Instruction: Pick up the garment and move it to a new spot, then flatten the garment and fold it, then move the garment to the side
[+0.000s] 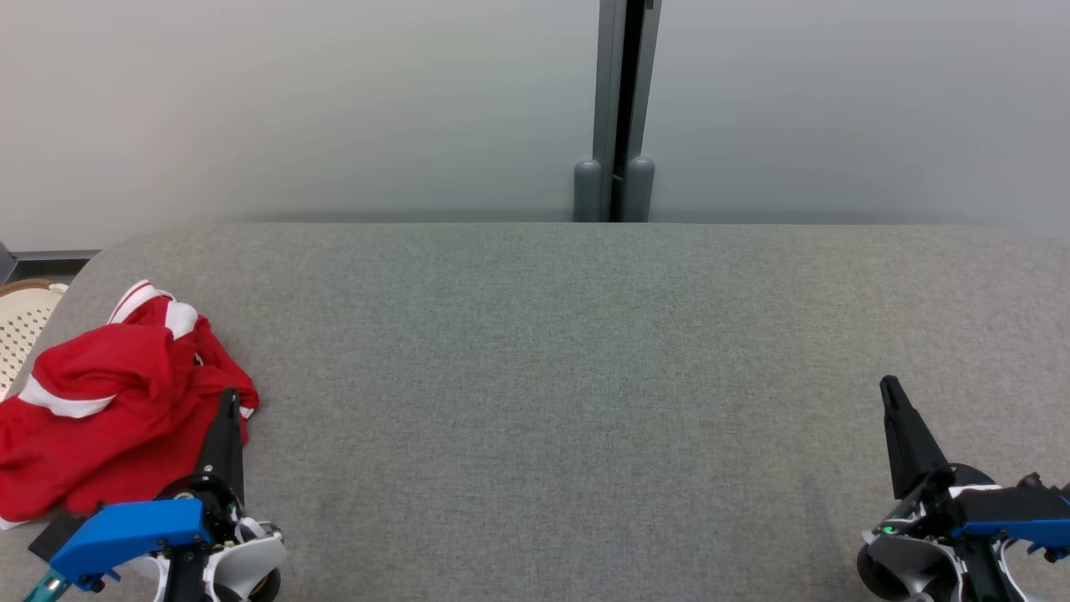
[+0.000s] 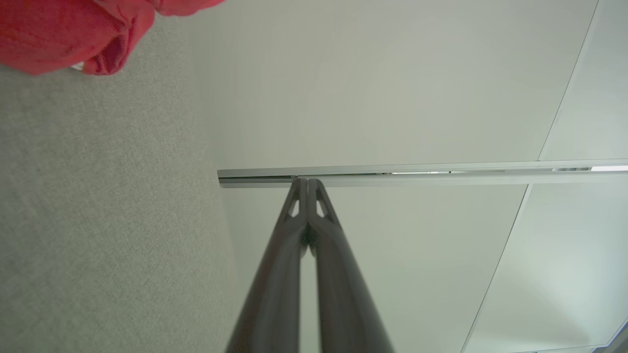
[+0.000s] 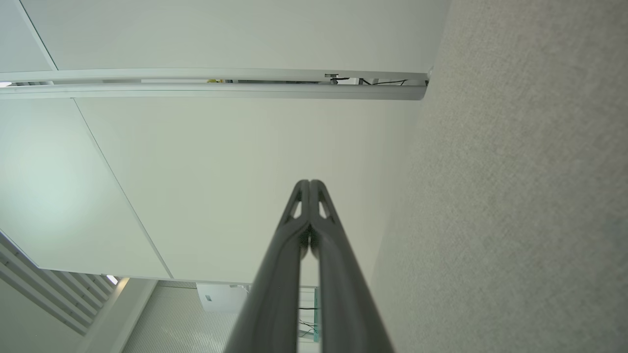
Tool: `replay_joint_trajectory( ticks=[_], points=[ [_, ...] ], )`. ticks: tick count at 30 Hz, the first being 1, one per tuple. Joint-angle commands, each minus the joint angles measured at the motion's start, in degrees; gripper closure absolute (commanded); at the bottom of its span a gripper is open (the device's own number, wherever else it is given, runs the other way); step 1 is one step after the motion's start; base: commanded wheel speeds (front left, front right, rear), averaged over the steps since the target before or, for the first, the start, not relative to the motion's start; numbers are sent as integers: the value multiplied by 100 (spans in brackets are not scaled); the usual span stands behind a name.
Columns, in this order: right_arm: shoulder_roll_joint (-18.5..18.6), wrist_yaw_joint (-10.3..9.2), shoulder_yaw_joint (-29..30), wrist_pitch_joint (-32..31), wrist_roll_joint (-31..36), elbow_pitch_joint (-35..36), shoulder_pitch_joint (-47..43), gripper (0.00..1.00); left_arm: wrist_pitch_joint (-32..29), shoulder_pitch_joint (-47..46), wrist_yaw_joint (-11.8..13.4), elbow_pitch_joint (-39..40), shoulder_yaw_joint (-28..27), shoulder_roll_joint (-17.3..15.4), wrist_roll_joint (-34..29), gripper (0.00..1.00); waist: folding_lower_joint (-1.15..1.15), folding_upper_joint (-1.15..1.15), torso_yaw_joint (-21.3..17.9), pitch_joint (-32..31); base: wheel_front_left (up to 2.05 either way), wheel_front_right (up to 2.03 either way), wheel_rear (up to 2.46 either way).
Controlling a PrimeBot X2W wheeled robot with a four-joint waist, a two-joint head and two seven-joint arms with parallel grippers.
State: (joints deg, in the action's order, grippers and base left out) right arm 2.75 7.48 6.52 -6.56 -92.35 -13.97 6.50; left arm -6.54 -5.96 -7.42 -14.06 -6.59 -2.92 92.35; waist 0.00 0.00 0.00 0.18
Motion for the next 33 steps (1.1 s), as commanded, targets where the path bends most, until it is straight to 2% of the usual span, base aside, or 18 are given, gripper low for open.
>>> replay_joint_trajectory(
  ticks=[1, 8, 9, 18, 23, 33],
  points=[
    [26, 2, 10, -11, -14, 18, -69, 100, -14, -47, -23, 31, -6, 11, 14, 100, 0, 0, 0, 0, 0, 0, 0],
    [26, 3, 10, -11, -14, 18, -69, 100, -15, -47, -23, 31, -6, 11, 14, 100, 0, 0, 0, 0, 0, 0, 0],
    [0, 0, 0, 0, 0, 0, 0, 0, 0, 0, 0, 0, 0, 0, 0, 0, 0, 0, 0, 0, 0, 0, 0],
    [52, -2, -137, 174, 244, -101, 45, 0, 195, 0, 0, -174, 98, -61, -269, 0, 0, 0, 1, 7, 0, 0, 0],
    [144, -1, -246, 333, 634, -188, 130, 0, 339, -63, -1, -238, 183, -140, -814, 0, 0, 0, 4, 10, 0, 0, 0],
    [184, 0, -312, 594, 1817, -371, 275, 0, 596, -93, -2, -305, 363, -209, -2069, 0, 0, 0, 15, 13, 0, 0, 0]
  ],
)
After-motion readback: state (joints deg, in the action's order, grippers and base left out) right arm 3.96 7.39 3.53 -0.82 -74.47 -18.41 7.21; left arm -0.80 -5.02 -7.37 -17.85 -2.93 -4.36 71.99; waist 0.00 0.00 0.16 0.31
